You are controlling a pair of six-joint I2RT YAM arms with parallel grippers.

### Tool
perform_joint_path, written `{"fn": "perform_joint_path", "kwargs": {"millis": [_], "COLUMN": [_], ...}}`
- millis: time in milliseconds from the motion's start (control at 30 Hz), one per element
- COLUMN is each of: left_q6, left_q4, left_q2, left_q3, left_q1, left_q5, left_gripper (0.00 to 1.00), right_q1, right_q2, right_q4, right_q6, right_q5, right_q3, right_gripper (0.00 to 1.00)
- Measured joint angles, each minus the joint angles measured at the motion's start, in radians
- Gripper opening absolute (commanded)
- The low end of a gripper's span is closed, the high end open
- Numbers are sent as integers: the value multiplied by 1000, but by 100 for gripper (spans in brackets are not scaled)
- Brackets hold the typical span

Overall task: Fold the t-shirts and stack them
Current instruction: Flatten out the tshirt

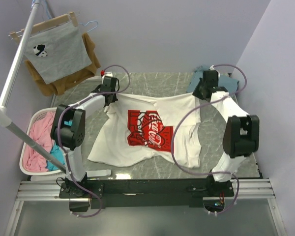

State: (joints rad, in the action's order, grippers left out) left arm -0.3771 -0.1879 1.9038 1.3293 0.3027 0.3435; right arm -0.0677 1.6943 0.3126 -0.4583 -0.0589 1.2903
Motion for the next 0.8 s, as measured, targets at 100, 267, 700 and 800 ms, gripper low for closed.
{"fn": "perform_joint_path", "kwargs": {"millis": [100,267,700,800], "left_q6": [30,93,196,201], "left_q4": [-22,-52,-64,-64], "left_q2": [85,224,407,425], "left_q3": [100,296,475,475], "left_q1": [-7,-9,-44,-59], "left_q5": [25,103,187,186], "left_gripper": [1,1,43,48], "right_q1": [6,27,55,55], "right_q2": [125,279,414,444], "right_q4": [-2,17,48,48], "right_q6": [6,5,2,3], "right_q5": [17,60,140,151], "right_q3": [120,325,557,557], "right_gripper": [0,0,0,0]}}
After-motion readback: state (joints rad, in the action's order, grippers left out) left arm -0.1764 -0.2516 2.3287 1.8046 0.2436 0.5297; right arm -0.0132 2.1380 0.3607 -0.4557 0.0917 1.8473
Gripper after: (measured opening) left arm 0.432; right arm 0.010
